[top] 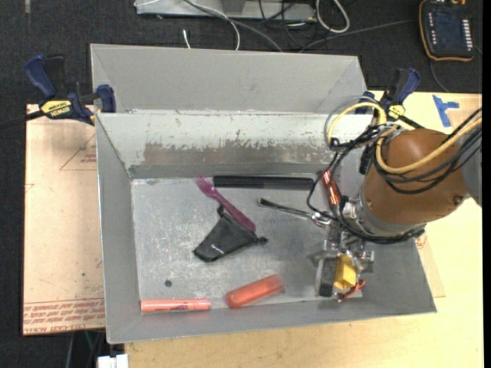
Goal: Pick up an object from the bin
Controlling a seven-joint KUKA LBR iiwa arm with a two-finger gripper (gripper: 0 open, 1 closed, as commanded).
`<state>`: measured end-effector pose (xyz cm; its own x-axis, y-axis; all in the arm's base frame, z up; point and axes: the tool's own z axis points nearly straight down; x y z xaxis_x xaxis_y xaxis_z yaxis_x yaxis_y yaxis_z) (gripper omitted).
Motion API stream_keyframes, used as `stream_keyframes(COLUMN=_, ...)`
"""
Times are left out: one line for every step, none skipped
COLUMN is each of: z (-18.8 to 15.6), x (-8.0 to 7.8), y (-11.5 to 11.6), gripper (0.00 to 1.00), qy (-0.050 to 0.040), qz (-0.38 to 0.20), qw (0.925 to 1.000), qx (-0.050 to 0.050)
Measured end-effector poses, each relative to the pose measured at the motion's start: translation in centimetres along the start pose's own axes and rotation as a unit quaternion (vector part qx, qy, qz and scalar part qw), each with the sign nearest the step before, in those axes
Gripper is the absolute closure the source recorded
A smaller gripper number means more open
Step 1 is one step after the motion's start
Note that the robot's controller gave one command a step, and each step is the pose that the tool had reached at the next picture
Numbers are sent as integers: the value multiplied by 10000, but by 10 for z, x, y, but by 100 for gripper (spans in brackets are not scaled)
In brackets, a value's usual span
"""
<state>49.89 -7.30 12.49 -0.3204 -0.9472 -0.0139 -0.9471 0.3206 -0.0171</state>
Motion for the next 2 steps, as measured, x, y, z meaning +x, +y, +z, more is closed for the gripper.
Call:
stream_keyframes(z=-7, x=-1, y=1, gripper=100, qy=-3, qz=10, qw=10000, qx=-21)
stream_keyframes(z=-39, x=-2, y=0, gripper=100, qy=-13, qz=23, qw=10000, qx=-6)
